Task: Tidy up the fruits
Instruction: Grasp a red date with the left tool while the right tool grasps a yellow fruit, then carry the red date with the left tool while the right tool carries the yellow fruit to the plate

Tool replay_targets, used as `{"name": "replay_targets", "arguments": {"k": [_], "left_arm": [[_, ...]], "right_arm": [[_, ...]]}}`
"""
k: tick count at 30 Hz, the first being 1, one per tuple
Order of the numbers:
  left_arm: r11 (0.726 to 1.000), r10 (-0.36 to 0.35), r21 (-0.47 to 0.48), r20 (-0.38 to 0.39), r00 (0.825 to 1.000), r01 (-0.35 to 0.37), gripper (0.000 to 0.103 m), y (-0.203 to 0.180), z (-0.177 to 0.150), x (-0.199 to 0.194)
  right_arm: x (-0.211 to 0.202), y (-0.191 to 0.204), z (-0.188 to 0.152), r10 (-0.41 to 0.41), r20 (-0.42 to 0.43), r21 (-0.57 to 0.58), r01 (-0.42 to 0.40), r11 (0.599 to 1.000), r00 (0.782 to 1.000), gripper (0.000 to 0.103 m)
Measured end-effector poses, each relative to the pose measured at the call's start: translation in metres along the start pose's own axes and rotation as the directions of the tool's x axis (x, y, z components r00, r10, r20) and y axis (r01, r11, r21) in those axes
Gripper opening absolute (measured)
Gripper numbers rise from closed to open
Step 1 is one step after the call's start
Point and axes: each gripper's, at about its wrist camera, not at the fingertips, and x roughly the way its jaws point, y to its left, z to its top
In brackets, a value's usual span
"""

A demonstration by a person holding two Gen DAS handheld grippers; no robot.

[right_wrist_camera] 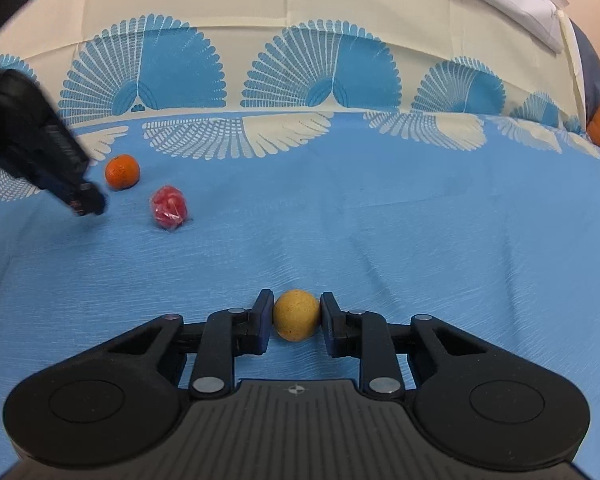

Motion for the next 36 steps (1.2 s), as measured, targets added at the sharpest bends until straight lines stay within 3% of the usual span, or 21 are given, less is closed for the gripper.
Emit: {"name": "replay_targets", "arguments": {"k": [5,12,19,26,36], "left_arm": [[0.997,0.064,-0.046,-0.035,0.997,-0.065,0.023,0.012,-0.037,-0.057],[0.983,0.125,-0.128,-0.045,0.991,-0.129,0.023,0.034,-0.112,-0.161],[0.962,0.206,-0.174,-0.032,0.978,-0.209,0.023,0.055,-0.188,-0.251],[0.943,0.237,-0.230,-0.047,0.970,-0.242,0.023,0.070,-0.258,-0.305],[0.917,0.258,-0.299,-0.062,0.964,-0.264,0.023,0.083,-0.325,-0.338]], "right_arm": [[-0.030,0.007,0.014,0.016,0.021,-0.030,-0.015,0.999,1.000,0.026],[-0.121,0.031,0.016,0.162,0.013,-0.135,-0.158,0.978,0.987,0.027],[-0.204,0.066,0.007,0.315,-0.086,-0.137,-0.325,0.936,0.945,0.027],[-0.280,0.107,-0.007,0.419,-0.099,-0.233,-0.431,0.872,0.902,0.027],[-0.339,0.136,-0.035,0.469,-0.145,-0.323,-0.490,0.810,0.871,0.027]]}}
